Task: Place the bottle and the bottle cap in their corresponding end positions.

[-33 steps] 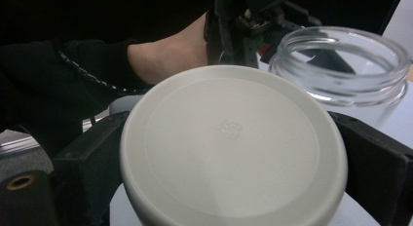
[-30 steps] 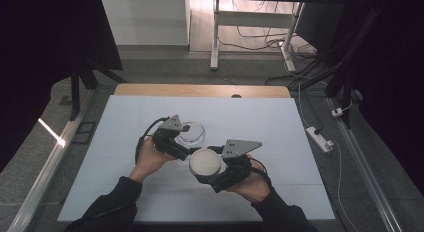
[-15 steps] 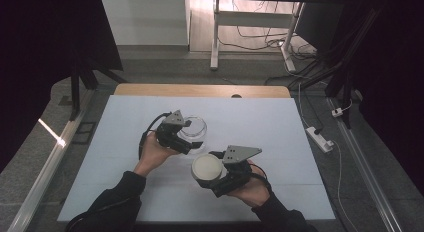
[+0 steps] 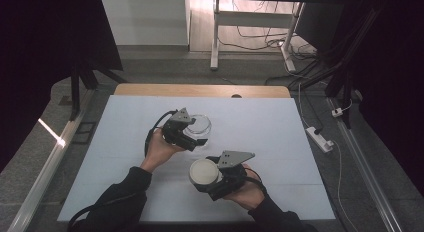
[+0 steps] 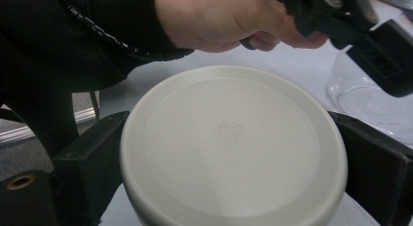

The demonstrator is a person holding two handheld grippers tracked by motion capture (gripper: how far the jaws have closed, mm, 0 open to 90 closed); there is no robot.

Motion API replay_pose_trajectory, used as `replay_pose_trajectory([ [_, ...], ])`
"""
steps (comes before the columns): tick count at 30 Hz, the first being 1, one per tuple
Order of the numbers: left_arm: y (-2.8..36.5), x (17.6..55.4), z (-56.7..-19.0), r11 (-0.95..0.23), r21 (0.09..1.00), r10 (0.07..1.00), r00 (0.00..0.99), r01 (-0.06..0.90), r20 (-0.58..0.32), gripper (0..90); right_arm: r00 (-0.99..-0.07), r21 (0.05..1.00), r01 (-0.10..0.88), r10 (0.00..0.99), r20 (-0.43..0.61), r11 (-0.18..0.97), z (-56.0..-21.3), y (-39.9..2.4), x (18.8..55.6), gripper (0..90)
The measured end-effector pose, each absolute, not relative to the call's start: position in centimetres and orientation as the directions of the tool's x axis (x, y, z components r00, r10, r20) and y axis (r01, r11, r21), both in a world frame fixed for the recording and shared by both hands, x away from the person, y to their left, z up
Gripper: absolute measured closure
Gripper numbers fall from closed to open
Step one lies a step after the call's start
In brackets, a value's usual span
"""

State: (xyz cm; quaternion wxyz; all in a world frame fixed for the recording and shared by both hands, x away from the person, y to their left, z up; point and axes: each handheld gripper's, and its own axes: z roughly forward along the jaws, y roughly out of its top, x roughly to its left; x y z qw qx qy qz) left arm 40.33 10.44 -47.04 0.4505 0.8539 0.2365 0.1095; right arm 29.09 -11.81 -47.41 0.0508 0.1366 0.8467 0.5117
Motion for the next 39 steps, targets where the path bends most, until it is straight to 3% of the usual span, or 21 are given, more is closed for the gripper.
replay_pose_trajectory([
  [39, 9.8, 42.9, -50.1, -0.479, 0.807, 0.546, 0.837, 0.345, -0.034, 7.4, -0.953, 0.806, 0.197, 0.302, 0.023, 0.558, -52.9, -10.3, 31.0, 6.9],
])
